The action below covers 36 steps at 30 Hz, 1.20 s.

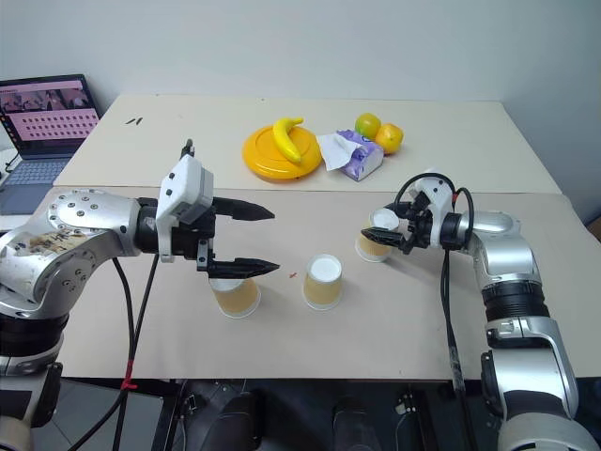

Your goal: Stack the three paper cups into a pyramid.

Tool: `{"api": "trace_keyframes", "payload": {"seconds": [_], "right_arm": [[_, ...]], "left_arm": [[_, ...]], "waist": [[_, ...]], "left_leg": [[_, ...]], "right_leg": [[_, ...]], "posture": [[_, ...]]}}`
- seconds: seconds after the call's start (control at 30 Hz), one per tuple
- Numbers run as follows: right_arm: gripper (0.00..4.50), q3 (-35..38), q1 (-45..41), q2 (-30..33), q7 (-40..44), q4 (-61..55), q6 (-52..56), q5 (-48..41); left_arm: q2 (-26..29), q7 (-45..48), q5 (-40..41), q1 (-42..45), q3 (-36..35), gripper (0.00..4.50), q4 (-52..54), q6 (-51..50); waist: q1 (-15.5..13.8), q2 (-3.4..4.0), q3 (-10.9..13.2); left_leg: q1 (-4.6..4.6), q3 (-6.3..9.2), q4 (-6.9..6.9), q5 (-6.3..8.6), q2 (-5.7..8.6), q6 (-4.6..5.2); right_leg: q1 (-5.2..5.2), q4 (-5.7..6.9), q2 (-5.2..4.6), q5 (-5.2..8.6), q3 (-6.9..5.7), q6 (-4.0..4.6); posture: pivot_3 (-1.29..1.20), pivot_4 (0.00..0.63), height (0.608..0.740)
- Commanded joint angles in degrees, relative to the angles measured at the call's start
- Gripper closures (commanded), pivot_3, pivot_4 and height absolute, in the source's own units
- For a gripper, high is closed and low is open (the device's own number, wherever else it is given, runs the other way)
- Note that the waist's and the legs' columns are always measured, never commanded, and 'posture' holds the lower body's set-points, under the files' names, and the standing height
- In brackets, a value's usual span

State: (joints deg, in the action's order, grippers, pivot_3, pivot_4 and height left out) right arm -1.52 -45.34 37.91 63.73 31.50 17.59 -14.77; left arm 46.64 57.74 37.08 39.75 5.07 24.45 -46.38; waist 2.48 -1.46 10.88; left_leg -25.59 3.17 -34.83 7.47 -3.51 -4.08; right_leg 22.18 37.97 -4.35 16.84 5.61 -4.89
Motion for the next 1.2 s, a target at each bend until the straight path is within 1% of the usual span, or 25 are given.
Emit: {"api": "trace_keyframes", "payload": {"seconds": [0.03,0.17,0.27,0.4,0.5,0.57,0.67,0.8,0.93,1.2], "right_arm": [[1.36,0.83,-0.80,0.62,0.79,-0.66,-2.40,0.60],[1.36,2.18,0.28,3.30,1.47,-3.65,-0.95,0.26],[1.36,3.49,3.44,8.21,4.36,-10.54,2.61,-1.50],[1.36,5.97,11.08,14.78,8.32,-23.06,7.99,-5.33],[1.36,7.34,16.46,16.99,8.39,-30.26,9.84,-6.94],[1.36,8.49,20.05,17.35,7.97,-35.27,12.40,-9.06],[1.36,8.61,23.73,16.26,6.06,-41.18,14.37,-10.80],[1.36,7.17,25.62,13.50,2.39,-45.69,16.35,-11.90],[1.36,5.13,25.75,11.84,1.31,-46.61,16.43,-11.82],[1.36,2.46,24.91,10.93,1.32,-44.83,14.97,-11.03]], "left_arm": [[0.64,-0.41,0.05,0.11,-1.93,0.00,2.01,0.75],[0.44,-0.51,0.12,0.04,-1.80,0.00,1.84,0.92],[0.13,-0.25,-0.16,0.35,-1.37,0.00,1.19,1.39],[-0.60,0.53,-0.66,1.03,-0.41,0.00,-0.11,2.34],[-1.30,1.41,-1.35,1.76,0.42,0.00,-1.26,3.28],[-1.97,2.47,-2.03,2.63,1.26,0.00,-2.49,4.27],[-2.67,3.70,-2.93,3.62,2.15,0.00,-3.95,5.38],[-3.02,4.74,-3.74,4.32,2.54,0.00,-4.89,6.08],[-3.07,5.16,-4.21,4.55,2.48,0.00,-4.93,6.11],[-2.67,5.02,-4.41,4.54,1.83,0.00,-4.33,5.49]], "waist": [[-0.02,0.00,0.00],[-0.04,0.02,0.01],[-0.45,0.06,0.04],[-0.65,0.07,0.04],[-0.45,0.06,0.04],[-0.11,0.06,0.04],[0.10,0.06,0.04],[0.11,0.06,0.04],[-0.07,0.06,0.04],[-0.17,0.06,0.04]], "left_leg": [[0.00,0.00,0.00,0.00,0.00,0.00],[0.00,0.00,0.00,0.00,0.00,0.00],[-0.02,0.00,0.01,0.00,0.02,0.00],[-0.03,0.00,0.03,0.01,0.03,0.01],[0.00,0.00,0.00,0.01,0.01,0.01],[0.03,-0.01,-0.04,0.01,0.01,0.00],[0.03,-0.01,-0.06,0.00,0.02,0.00],[0.04,-0.01,-0.04,0.00,0.02,0.00],[0.00,0.00,-0.06,0.00,0.03,0.00],[0.00,0.02,-0.05,0.00,0.02,0.00]], "right_leg": [[0.00,0.00,0.00,0.00,0.00,0.00],[0.00,0.00,0.00,0.00,0.00,0.00],[0.00,-0.01,-0.02,0.00,0.00,-0.01],[0.01,-0.03,-0.03,0.02,-0.01,-0.02],[-0.02,0.00,-0.01,0.02,-0.01,-0.02],[-0.04,0.02,-0.01,0.02,0.01,-0.02],[-0.02,0.05,-0.01,0.02,0.03,-0.03],[-0.02,0.04,-0.01,0.02,0.03,-0.03],[-0.02,0.02,-0.03,0.02,0.02,-0.03],[-0.02,0.03,-0.02,0.02,0.00,-0.03]], "posture": [[0.00,0.150,0.732],[0.00,0.150,0.732],[0.00,0.150,0.732],[0.00,0.150,0.732],[0.00,0.150,0.732],[0.00,0.150,0.732],[0.00,0.150,0.732],[0.00,0.150,0.732],[0.00,0.150,0.732],[0.00,0.150,0.732]]}}
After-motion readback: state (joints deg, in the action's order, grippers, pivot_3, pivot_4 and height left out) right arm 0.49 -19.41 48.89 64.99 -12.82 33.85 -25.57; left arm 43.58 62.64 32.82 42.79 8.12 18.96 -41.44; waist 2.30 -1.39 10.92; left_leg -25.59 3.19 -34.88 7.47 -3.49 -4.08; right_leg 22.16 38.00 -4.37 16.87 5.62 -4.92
